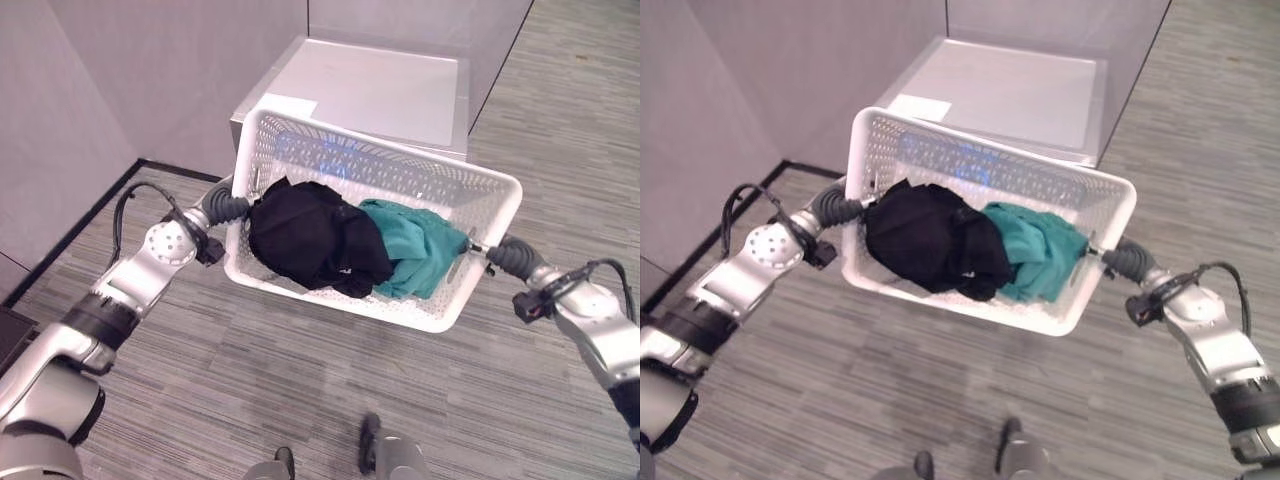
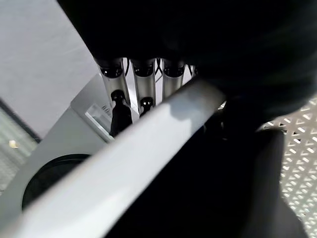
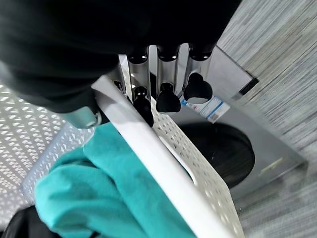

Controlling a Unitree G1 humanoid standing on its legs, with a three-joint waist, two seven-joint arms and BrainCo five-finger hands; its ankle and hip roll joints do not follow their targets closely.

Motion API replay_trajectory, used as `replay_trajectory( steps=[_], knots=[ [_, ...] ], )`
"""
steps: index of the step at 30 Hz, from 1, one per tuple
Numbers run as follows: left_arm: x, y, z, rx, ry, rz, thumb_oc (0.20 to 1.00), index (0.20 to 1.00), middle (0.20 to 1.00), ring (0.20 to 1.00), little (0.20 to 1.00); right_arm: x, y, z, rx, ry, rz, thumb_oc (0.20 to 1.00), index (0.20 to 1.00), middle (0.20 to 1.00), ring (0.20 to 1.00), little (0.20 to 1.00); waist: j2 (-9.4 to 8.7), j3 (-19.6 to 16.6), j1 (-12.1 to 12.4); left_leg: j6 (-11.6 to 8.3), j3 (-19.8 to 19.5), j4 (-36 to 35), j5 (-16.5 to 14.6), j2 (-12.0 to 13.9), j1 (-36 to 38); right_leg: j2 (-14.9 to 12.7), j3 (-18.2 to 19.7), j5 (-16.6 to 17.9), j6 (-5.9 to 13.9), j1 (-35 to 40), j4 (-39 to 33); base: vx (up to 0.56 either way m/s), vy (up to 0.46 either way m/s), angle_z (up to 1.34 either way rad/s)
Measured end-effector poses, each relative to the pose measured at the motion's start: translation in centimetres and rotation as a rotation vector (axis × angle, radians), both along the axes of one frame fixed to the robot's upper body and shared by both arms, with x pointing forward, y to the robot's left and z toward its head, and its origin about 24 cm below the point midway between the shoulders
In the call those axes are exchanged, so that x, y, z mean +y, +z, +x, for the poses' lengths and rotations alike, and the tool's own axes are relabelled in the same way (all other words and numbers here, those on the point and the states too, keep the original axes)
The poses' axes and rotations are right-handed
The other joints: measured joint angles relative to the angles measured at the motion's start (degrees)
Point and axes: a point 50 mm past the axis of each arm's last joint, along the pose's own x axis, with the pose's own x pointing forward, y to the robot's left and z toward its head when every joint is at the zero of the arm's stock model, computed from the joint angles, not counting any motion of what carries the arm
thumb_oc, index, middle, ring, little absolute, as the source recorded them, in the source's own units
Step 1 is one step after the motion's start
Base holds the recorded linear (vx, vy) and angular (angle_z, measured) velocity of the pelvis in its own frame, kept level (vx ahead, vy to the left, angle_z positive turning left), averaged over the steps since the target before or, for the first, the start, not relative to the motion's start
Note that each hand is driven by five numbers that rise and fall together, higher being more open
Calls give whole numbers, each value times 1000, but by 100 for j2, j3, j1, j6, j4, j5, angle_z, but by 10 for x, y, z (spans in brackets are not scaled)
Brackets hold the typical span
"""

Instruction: Grab the laundry basket,head to the washer,open it,put in the laundry and shut it.

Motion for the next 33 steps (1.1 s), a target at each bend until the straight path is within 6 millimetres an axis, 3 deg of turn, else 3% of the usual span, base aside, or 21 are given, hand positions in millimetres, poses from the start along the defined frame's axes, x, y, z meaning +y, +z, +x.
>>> replay_trajectory(
  steps=[1,2,3,6,7,8,9,10,11,12,13,14,16,17,18,20,23,24,26,28,33],
  knots=[
    [-5,-4,2,11,-7,-18,200,200,200,200,200,-4,2,1,7,-11,-19,200,200,200,200,200,67,4,-23,-57,-68,-67,-37,46,111,60,-72,184,-65,175,-150,365,-69,35],
    [-10,-6,3,18,-14,-30,200,200,200,200,200,-9,4,4,12,-28,-37,200,200,200,200,200,171,-16,1,-114,-50,-169,-53,115,215,161,-179,131,-130,285,-151,512,-100,21],
    [-11,-4,4,11,-18,-31,200,200,200,200,200,-13,17,10,-8,-45,-53,200,200,200,200,200,195,-16,-16,-230,15,-190,-67,266,328,279,-302,-78,-390,294,58,420,-82,10],
    [-11,-3,6,12,-12,-37,200,200,200,200,200,-13,38,20,-58,-47,-53,200,200,200,200,200,204,-15,-149,-344,190,-165,-89,481,523,415,-533,-240,-587,472,208,327,-195,12],
    [-15,-3,8,9,-14,-58,200,200,200,200,200,-18,53,22,-98,-59,-57,200,200,200,200,200,172,-1,-147,-573,274,280,-36,546,478,468,-492,-338,-631,694,169,210,-286,24],
    [-21,-2,11,9,-23,-86,200,200,200,200,200,-25,59,19,-111,-72,-72,200,200,200,200,200,94,19,-175,-688,262,1406,-104,546,-37,421,-503,-353,-699,783,204,146,-298,19],
    [-30,1,14,1,-36,-110,200,200,200,200,200,-31,66,18,-126,-87,-79,200,200,200,200,200,25,78,-66,-855,254,2960,239,638,-777,343,-500,-365,-880,644,667,107,-104,-1],
    [-33,-2,13,6,-41,-106,200,200,200,200,200,-31,67,19,-129,-90,-70,200,200,200,200,200,20,79,40,-869,221,3822,859,774,-1157,427,-515,-401,-948,728,845,162,-182,-60],
    [-26,4,12,-15,-23,-108,200,200,200,200,200,-26,65,20,-139,-68,-69,200,200,200,200,200,-36,24,155,-813,-374,4776,1108,813,-1308,865,-217,-807,-903,935,844,115,-85,-50],
    [-20,17,12,-54,-12,-109,200,200,200,200,200,-22,70,20,-153,-57,-86,200,200,200,200,200,-357,-123,118,-764,-402,5585,1823,491,-1702,792,275,-1182,-1222,1115,424,185,-65,-39],
    [-17,23,12,-85,-4,-145,200,200,200,200,200,-18,78,22,-190,-52,-68,200,200,200,200,200,-210,-37,75,-392,-554,6366,1530,639,-2041,1046,266,-1036,-1293,1222,433,220,98,-66],
    [-7,30,11,-98,21,-127,200,200,200,200,200,-7,82,27,-212,-29,-53,200,200,200,200,200,-416,50,257,-403,-507,6346,832,513,-2216,1025,594,-1016,-1270,1397,334,223,95,-94],
    [2,31,12,-89,54,-121,200,200,200,200,200,3,87,35,-210,-8,-79,200,200,200,200,200,-615,111,306,-232,-414,4849,303,298,-2313,924,841,-958,-1133,1687,31,197,121,-76],
    [2,30,13,-83,60,-118,200,200,200,200,200,4,87,36,-204,-10,-82,200,200,200,200,200,-669,141,341,-251,-386,3895,374,204,-2324,843,798,-982,-1034,1838,-30,378,234,-42],
    [4,26,12,-60,62,-94,200,200,200,200,200,7,78,45,-170,-23,-81,200,200,200,200,200,-688,132,391,-259,-457,1761,506,-14,-2156,806,853,-966,-839,2231,-288,299,183,-46],
    [8,27,12,-58,71,-82,200,200,200,200,200,8,78,50,-158,-36,-107,200,200,200,200,200,-559,114,485,-379,-958,154,754,-109,-1992,899,963,-982,-792,2497,-494,234,128,-63],
    [8,19,9,-31,47,-42,200,200,200,200,200,6,71,52,-145,-48,-130,200,200,200,200,200,-345,-83,642,-229,-1064,411,878,-157,-2123,929,1077,-1263,-692,2902,-611,272,186,-62],
    [3,17,9,-34,22,-34,200,200,200,200,200,0,68,52,-135,-78,-146,200,200,200,200,200,-42,-307,626,64,-915,510,703,-128,-1985,1000,1088,-1509,-589,3055,-607,375,294,-44],
    [5,19,10,-58,45,-48,200,200,200,200,200,1,56,50,-99,-72,-145,200,200,200,200,200,-134,-385,616,27,-894,423,996,-333,-1803,825,1213,-1706,-387,3070,-365,260,210,-40],
    [10,25,9,-88,68,-56,200,200,200,200,200,2,46,49,-80,-70,-139,200,200,200,200,200,-189,-482,665,-57,-1050,348,1639,-573,-1688,555,1106,-1969,-199,2876,58,259,198,-55],
    [48,32,14,-79,231,-41,200,200,200,200,200,-12,39,55,-16,-154,-136,200,200,200,200,200,-258,-462,759,158,-778,87,1659,-901,-1520,121,1090,-1998,-53,2743,-132,171,137,-26]
  ],
)
